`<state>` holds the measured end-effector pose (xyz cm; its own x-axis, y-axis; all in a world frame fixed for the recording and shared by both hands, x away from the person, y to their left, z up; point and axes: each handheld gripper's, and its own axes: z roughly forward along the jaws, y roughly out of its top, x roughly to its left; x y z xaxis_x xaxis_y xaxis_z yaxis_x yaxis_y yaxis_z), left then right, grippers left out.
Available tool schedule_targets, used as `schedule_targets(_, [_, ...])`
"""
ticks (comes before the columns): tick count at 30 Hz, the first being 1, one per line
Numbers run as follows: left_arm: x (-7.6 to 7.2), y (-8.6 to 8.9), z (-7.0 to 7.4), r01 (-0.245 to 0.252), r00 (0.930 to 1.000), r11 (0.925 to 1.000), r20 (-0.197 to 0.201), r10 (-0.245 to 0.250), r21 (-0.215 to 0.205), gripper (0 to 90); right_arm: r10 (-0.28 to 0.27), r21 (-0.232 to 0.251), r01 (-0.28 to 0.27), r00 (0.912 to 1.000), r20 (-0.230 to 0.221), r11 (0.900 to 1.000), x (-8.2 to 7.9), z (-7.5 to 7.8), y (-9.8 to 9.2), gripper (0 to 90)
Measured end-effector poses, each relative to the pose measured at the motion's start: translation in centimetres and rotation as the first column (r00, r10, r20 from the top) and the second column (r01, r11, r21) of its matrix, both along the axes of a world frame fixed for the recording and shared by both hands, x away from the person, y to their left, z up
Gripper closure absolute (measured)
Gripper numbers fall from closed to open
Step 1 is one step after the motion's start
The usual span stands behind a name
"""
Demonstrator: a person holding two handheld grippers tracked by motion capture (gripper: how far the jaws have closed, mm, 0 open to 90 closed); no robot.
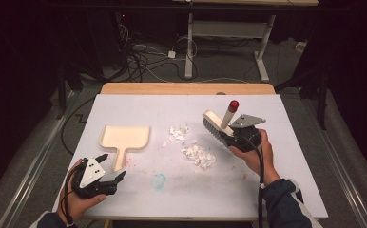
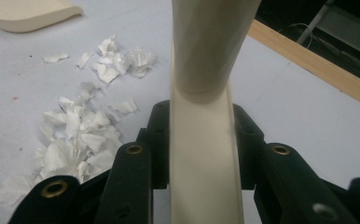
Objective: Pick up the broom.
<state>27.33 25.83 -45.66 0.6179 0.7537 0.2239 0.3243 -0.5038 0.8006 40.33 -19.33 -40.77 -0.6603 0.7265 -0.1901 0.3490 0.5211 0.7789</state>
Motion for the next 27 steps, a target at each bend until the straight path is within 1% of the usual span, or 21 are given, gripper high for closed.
schedule_targets(2, [0.0,0.1,-0.1,-0.005,1.0000,1.0000,-0.002,0.005,-0.006,18.3,-0.002,0.004,0.002,1.0000,-0.001,1.000,0.0,0.0,-0.1,67.9])
schedule_targets(4, [0.1,0.2,-0.2,-0.008,0.9999,0.9999,-0.009,0.008,-0.011,18.2,-0.014,-0.028,0.014,0.9997,0.019,1.000,-0.1,0.1,0.1,68.0])
schedule_targets(5, [0.1,0.3,-0.2,-0.005,0.9999,0.9999,-0.014,0.005,-0.013,18.2,-0.008,-0.040,0.009,0.9994,0.033,0.999,0.0,0.2,0.2,67.9])
schedule_targets(6, [0.2,0.3,-0.3,-0.006,0.9998,0.9997,-0.019,0.005,-0.023,18.2,-0.008,-0.040,0.009,0.9994,0.033,0.999,0.0,0.2,0.2,67.9])
schedule_targets(8, [0.3,0.3,-0.4,-0.004,0.9996,0.9997,-0.028,0.003,-0.023,18.2,-0.006,-0.018,0.006,0.9998,0.019,1.000,0.1,0.1,0.1,67.9])
schedule_targets(11, [0.2,0.1,-0.4,0.003,0.9996,0.9998,-0.027,-0.003,-0.018,18.2,-0.013,-0.031,0.014,0.9997,0.023,0.999,0.2,0.0,0.2,67.9])
schedule_targets(13, [0.1,0.0,-0.4,0.007,0.9995,0.9998,-0.029,-0.007,-0.016,18.2,-0.008,-0.020,0.009,0.9997,0.025,1.000,0.2,0.1,0.0,68.0])
schedule_targets(15, [0.1,0.0,-0.4,0.005,0.9994,0.9998,-0.033,-0.006,-0.021,18.2,-0.008,-0.019,0.009,0.9997,0.025,1.000,0.2,0.1,0.0,67.9])
schedule_targets(22, [0.1,0.0,-0.5,0.009,0.9994,0.9999,-0.033,-0.009,-0.009,18.2,-0.010,-0.027,0.010,0.9996,0.025,1.000,0.4,-0.1,0.2,67.9])
schedule_targets(24, [0.1,0.1,-0.6,0.005,0.9994,1.0000,-0.035,-0.006,-0.004,18.2,-0.003,-0.032,0.004,0.9995,0.030,0.999,0.5,0.0,0.3,67.9])
schedule_targets(27, [0.3,0.3,-0.7,-0.008,0.9990,1.0000,-0.044,0.008,0.004,18.2,0.013,-0.021,-0.012,0.9993,0.037,1.000,1.1,0.0,0.7,67.9])
